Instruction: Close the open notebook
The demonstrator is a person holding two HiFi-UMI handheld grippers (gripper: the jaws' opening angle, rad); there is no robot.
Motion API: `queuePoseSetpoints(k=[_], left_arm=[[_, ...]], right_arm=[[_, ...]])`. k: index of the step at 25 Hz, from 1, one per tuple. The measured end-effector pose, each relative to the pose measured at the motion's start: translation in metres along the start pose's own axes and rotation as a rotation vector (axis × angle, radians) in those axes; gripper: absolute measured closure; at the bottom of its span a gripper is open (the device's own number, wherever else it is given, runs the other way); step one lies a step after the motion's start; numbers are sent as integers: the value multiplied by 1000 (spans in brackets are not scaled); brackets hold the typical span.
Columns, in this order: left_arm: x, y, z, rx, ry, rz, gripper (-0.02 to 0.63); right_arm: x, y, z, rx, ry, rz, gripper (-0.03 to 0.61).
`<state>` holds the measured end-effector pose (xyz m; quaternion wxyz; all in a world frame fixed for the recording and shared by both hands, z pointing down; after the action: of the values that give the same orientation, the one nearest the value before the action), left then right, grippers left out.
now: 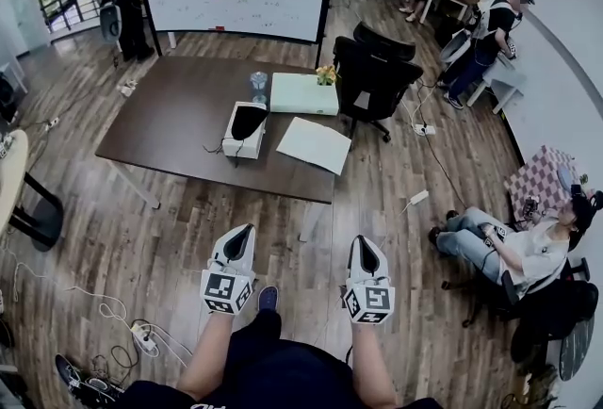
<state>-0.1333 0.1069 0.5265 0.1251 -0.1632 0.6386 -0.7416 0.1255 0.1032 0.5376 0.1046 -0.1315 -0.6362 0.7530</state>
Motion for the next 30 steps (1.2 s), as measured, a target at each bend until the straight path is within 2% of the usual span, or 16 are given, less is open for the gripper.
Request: queuePoseSetpoints(k=[8,14,23,30], left_arm=[[47,15,57,4,-31,12,627],[73,31,102,2,-91,45,627],[88,31,157,13,-181,31,627],[91,34,190,10,-202,34,627]], right_arm=[[-3,14,66,14,-49,-2,584],[-11,18,109,15,-102,28,584],[-26,16,138,32,-180,29,584],[-42,22,164,28,-190,17,584]])
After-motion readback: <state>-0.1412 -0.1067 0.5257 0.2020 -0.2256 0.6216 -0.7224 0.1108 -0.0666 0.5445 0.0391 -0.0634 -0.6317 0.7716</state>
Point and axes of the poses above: the fingertips, and each gripper's own axes: z forward along the fingers, x to its left, y out of its top, the point moved 2 cm from there along -z, backward along the fingers, and after that the axes turned 4 degrees about x, right-handed, at the moved point
